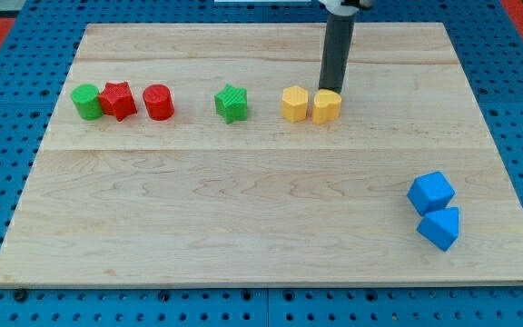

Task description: Slide the yellow heart towards blue cube

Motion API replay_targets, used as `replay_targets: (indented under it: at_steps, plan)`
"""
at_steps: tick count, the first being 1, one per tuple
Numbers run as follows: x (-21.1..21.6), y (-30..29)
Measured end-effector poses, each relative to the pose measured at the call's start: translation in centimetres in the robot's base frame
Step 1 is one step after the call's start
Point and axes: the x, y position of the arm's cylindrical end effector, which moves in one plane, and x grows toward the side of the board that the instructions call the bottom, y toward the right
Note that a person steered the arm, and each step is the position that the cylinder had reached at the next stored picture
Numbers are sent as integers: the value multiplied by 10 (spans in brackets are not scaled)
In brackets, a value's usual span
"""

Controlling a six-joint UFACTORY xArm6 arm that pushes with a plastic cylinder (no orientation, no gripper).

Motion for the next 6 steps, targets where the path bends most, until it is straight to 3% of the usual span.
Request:
replay_targets:
  at_steps: [2, 4, 6]
  plan:
    - [32, -39]
    - [95, 53]
    - [102, 50]
